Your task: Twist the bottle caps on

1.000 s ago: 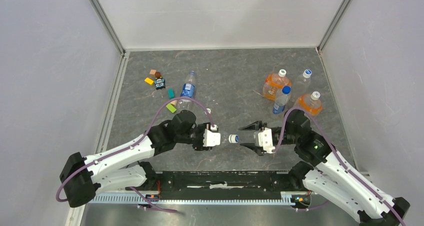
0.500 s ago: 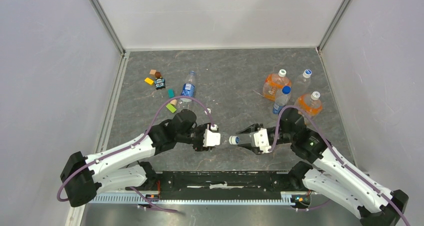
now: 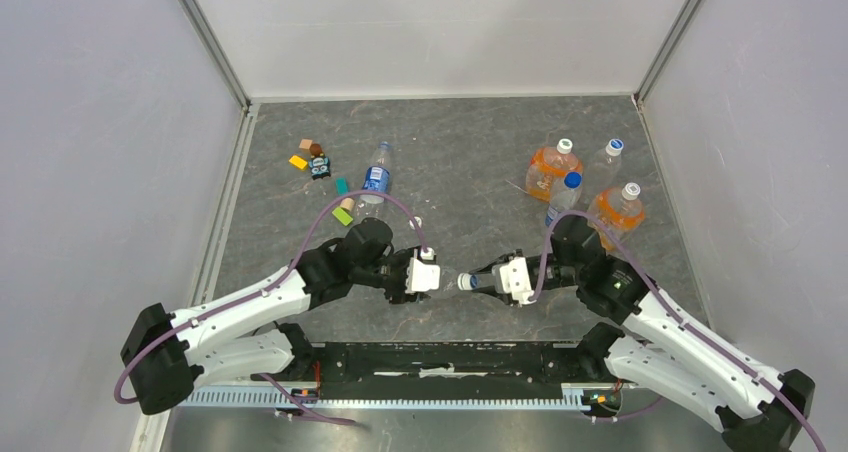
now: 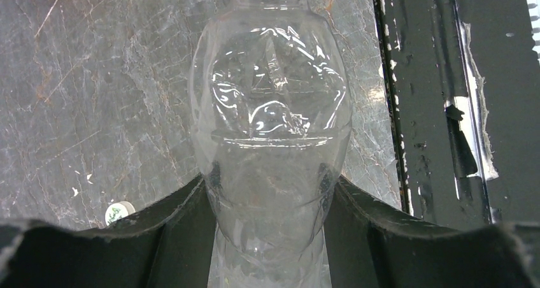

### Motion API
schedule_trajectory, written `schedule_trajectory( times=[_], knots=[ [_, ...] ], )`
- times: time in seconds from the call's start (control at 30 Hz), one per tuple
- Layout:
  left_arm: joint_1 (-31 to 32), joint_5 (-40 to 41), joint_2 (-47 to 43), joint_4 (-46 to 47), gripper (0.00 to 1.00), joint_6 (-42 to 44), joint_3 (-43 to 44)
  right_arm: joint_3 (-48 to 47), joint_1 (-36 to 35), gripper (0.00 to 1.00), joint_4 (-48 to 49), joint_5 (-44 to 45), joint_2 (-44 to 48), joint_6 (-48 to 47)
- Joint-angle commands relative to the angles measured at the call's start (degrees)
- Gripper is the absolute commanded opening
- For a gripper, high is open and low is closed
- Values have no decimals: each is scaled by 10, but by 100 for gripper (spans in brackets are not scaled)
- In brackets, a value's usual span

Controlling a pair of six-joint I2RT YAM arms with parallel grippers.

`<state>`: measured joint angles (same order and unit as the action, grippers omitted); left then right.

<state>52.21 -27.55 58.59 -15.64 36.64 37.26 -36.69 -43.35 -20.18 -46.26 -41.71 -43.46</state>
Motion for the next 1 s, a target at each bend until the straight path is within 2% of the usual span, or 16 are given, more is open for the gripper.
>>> schedule_trajectory(
  times=[0.0,0.1,0.2,0.33,0.5,0.6,0.8,0.97],
  knots=[
    [-3,10,-6,36,2,-27,18,-13,-4,31,17,17,-13,31],
    [-3,68,-15,60,2,-21,5,0,-4,22,47,56,-24,99],
    [2,129,-30,85,2,4,-15,19,-4,9,103,113,-39,221],
    [29,229,-48,112,2,54,-40,37,-4,0,164,181,-65,394],
    [72,353,-75,154,2,123,-78,73,-5,0,269,205,-84,593],
    [88,393,-94,204,2,162,-102,89,-4,0,299,242,-88,702],
    [109,413,-121,254,2,231,-140,125,-4,0,335,283,-96,916],
    [122,438,-128,270,2,270,-155,148,-4,0,372,290,-88,1021]
  ],
)
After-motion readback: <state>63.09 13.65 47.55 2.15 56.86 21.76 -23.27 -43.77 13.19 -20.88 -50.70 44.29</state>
